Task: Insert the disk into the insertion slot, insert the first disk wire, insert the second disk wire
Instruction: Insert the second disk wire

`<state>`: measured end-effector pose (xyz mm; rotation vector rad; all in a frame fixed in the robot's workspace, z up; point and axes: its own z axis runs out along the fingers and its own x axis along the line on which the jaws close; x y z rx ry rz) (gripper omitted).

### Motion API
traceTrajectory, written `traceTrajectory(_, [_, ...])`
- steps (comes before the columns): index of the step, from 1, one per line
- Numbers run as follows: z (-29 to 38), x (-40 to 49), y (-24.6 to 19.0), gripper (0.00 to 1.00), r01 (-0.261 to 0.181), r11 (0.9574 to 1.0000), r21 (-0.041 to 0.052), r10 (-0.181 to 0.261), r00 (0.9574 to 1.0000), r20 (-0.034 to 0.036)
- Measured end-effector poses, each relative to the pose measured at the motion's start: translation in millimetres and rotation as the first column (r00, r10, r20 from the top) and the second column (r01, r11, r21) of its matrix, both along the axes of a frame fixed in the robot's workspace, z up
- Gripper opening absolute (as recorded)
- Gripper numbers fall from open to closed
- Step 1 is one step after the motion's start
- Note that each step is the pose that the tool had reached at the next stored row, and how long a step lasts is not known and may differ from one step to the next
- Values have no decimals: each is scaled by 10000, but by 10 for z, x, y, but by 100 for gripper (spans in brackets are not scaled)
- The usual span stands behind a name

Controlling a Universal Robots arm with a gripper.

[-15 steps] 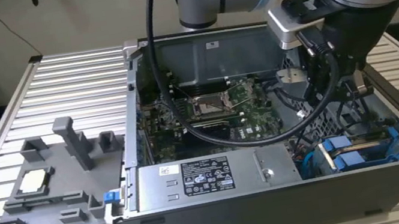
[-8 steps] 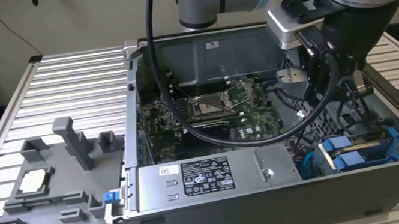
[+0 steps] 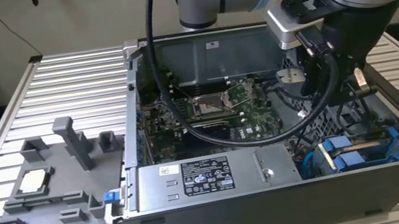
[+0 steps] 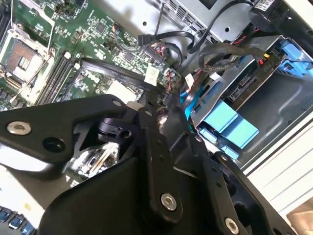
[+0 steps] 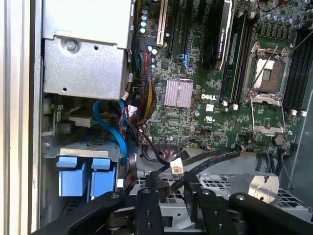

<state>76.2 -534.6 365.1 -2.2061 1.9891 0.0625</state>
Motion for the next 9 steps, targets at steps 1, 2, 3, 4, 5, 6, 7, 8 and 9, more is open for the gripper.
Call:
traceTrajectory(1, [17, 0, 0, 31, -3, 10000, -14, 3, 10000, 0])
traceTrajectory(2, [33, 0, 0, 38, -5, 10000, -38, 5, 10000, 0])
traceTrajectory(3, [31, 0, 0, 38, -5, 10000, -48, 5, 10000, 3])
traceTrajectory(4, [21, -1, 0, 38, -5, 10000, -51, 5, 10000, 23])
traceTrajectory(5, [5, -1, 0, 38, -4, 10000, -47, 4, 10000, 42])
traceTrajectory(6, [-7, 0, 1, 38, -5, 10000, -31, 6, 10000, 55])
traceTrajectory(7, [-17, 0, 1, 38, -5, 10000, -22, 5, 10000, 73])
traceTrajectory(8, [-17, 0, 1, 38, -5, 10000, -27, 5, 10000, 76])
traceTrajectory(9, [-18, 0, 2, 38, -5, 10000, -26, 6, 10000, 77])
